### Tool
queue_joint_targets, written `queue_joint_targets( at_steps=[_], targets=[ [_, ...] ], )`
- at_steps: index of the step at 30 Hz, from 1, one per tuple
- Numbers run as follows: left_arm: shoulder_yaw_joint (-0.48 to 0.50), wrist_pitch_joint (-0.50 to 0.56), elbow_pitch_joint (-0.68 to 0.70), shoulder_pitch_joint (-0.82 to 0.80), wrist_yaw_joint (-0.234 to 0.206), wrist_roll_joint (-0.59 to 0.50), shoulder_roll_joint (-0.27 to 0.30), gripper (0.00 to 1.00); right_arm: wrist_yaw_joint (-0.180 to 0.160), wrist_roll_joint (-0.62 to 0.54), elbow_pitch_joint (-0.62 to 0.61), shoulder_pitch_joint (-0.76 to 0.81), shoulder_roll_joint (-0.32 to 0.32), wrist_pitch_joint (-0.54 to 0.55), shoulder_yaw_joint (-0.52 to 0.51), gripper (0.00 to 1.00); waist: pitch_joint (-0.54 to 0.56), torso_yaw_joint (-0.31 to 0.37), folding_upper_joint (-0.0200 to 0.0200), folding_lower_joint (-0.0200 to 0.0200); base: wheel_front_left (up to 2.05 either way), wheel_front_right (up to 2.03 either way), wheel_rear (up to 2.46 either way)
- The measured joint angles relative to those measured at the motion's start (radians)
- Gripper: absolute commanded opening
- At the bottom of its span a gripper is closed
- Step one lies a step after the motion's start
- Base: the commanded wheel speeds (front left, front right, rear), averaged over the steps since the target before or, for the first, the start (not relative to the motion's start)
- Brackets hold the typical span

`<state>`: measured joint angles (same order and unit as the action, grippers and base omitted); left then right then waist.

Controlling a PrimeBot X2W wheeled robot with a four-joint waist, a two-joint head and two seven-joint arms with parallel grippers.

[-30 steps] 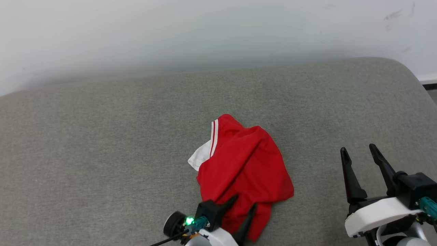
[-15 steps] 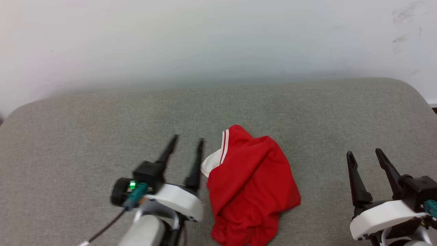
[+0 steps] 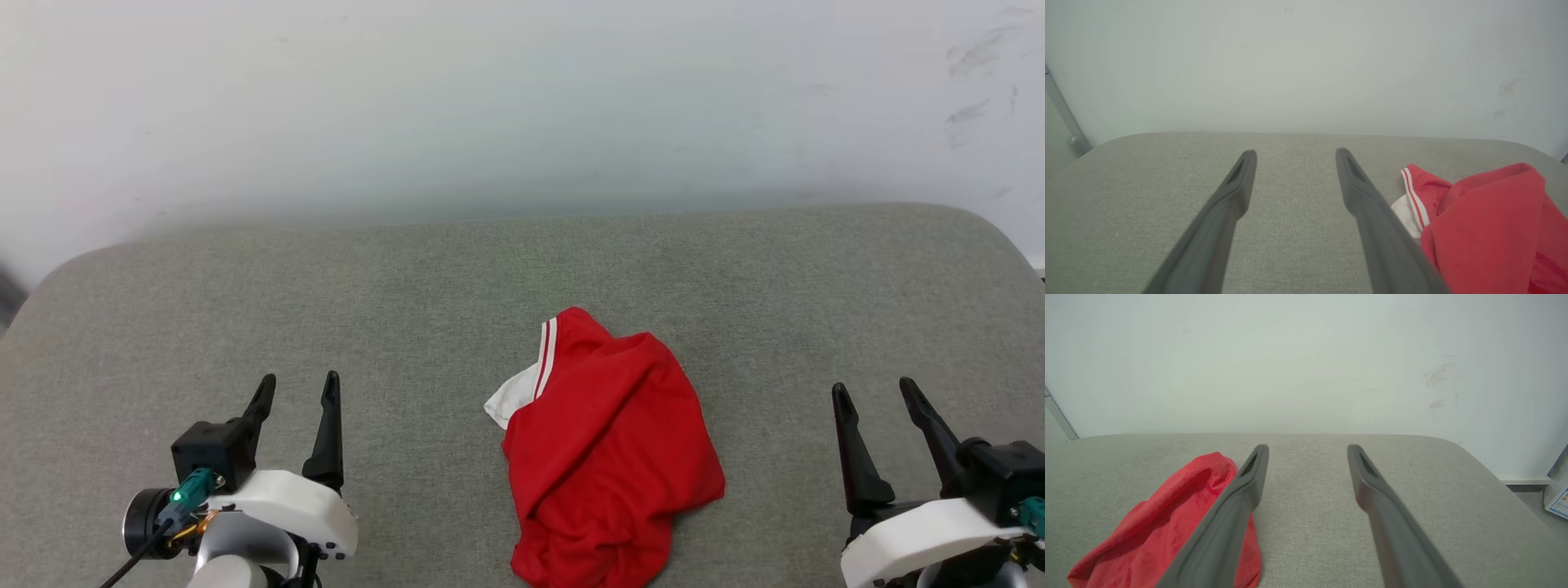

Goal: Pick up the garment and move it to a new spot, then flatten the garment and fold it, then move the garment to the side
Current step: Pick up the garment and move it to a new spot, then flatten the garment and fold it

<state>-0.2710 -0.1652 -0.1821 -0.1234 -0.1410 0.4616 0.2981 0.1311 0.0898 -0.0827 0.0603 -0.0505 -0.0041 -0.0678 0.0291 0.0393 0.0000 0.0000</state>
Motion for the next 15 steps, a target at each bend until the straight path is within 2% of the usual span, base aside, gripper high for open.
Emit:
queue_joint_targets(
  at_steps=[15],
  targets=[
    [-0.008,0.017,0.055,0.027,-0.015,0.009,0.005,1.00,0.000,0.006,0.011,0.011,0.000,0.000,0.007,1.00,-0.003,0.017,0.0000,0.0000,0.00,0.00,0.00]
  ],
)
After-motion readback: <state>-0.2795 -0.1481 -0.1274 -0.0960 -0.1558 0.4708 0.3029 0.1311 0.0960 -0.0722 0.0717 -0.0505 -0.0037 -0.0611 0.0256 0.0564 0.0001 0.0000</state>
